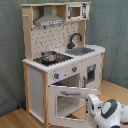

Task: Play with the kitchen

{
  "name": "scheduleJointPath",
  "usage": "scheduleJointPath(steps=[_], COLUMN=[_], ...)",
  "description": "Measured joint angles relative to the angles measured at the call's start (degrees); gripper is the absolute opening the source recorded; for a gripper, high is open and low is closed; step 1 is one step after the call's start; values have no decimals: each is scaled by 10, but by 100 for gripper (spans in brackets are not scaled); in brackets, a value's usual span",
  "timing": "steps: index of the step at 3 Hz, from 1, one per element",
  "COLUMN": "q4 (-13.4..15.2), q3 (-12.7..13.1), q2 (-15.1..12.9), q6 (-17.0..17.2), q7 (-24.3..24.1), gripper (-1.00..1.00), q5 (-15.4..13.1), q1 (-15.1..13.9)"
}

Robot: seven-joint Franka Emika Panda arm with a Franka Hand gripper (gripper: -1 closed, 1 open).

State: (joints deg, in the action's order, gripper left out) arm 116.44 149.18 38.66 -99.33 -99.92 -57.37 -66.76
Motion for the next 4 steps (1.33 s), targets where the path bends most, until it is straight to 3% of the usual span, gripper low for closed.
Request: scheduleJointPath(steps=[1,2,3,4], q4=[32,34,40,71], q3=[-11,-12,-29,-41], q2=[-11,-11,-11,-11], q6=[-19,-34,-39,-59], q7=[-17,-29,-43,-75], gripper=[100,100,100,100], q5=[-10,-54,-106,-133], q1=[-38,-72,-76,-76])
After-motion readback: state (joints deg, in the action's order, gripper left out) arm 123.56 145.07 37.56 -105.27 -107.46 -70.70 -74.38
